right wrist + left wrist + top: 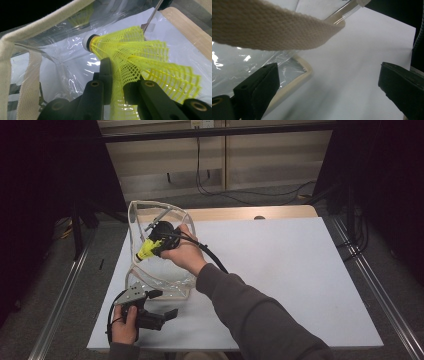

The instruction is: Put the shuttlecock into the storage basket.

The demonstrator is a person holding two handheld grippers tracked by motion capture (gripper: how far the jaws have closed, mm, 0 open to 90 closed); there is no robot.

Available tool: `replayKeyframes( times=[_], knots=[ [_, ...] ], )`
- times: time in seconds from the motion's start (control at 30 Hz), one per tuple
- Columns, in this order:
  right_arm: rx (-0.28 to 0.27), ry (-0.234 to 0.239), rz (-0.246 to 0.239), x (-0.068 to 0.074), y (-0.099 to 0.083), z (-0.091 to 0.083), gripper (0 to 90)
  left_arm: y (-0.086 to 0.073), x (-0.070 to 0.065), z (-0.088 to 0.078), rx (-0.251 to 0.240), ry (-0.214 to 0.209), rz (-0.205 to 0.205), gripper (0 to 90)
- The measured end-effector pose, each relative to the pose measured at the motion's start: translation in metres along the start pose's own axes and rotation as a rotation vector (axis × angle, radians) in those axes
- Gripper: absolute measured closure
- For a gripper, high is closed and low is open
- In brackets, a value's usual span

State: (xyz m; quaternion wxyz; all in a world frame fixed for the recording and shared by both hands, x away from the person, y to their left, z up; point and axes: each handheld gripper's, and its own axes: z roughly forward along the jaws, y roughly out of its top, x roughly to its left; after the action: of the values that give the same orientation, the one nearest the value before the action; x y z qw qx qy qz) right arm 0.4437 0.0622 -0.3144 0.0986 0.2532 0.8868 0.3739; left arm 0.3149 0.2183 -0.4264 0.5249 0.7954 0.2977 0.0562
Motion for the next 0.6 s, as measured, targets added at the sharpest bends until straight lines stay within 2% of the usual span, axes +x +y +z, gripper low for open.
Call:
replayKeyframes(
  times=[0.6],
  knots=[
    [0.026,-0.006,0.033,0.003,-0.002,0.012,79.4,0.0,0.0,0.0,0.008,-0.005,0.003,3.7]
  ],
)
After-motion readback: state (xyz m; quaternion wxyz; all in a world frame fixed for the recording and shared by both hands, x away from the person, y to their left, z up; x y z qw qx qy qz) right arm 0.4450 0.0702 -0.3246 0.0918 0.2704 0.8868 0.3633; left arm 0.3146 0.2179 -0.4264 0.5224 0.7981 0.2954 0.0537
